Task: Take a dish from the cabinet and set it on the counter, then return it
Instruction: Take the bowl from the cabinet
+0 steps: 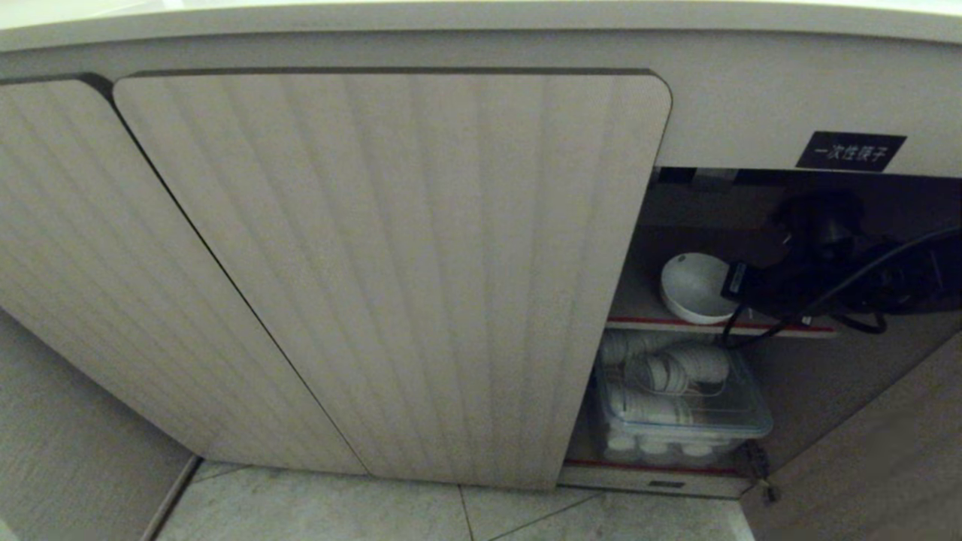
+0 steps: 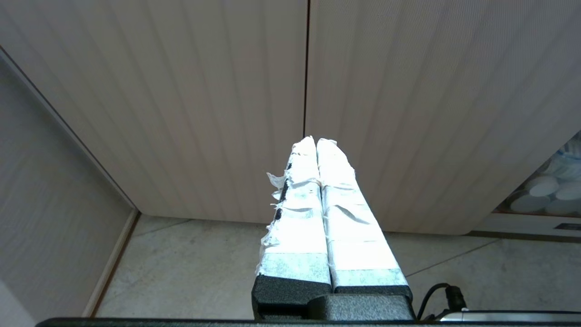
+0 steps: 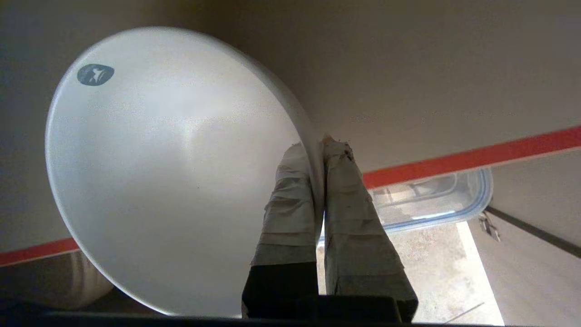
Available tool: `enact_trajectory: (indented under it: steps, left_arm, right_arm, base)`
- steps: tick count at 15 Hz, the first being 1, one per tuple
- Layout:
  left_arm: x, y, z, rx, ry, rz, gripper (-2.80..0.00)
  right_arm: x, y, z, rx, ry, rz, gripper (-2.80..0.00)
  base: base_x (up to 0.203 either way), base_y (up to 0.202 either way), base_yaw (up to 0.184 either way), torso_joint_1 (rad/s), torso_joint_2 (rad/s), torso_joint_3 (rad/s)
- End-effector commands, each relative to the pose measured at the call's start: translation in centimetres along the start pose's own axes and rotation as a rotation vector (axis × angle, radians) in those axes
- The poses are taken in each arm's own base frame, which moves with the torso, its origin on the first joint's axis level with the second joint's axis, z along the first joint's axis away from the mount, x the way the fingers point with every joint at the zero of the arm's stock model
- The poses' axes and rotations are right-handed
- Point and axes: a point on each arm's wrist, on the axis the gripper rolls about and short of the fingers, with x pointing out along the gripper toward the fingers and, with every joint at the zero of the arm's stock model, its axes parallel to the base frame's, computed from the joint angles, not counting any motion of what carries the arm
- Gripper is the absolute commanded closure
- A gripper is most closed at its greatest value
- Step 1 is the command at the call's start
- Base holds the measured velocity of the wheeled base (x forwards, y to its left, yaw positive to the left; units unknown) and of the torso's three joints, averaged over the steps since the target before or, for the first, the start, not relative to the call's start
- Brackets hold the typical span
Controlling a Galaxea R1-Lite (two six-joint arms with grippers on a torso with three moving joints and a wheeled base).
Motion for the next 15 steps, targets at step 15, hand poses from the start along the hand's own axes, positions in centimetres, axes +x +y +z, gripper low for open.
enact_trajectory:
  steps: [15]
  left_arm:
    - [0.0,0.0,0.0,0.000,-0.001,0.000,0.00]
  right_arm:
    - [-5.4,-1.2,-2.1,-0.013,0.010,-0.002,0.00]
  base:
    - [0.000,0.000,0.000,0.000,0.00,0.000]
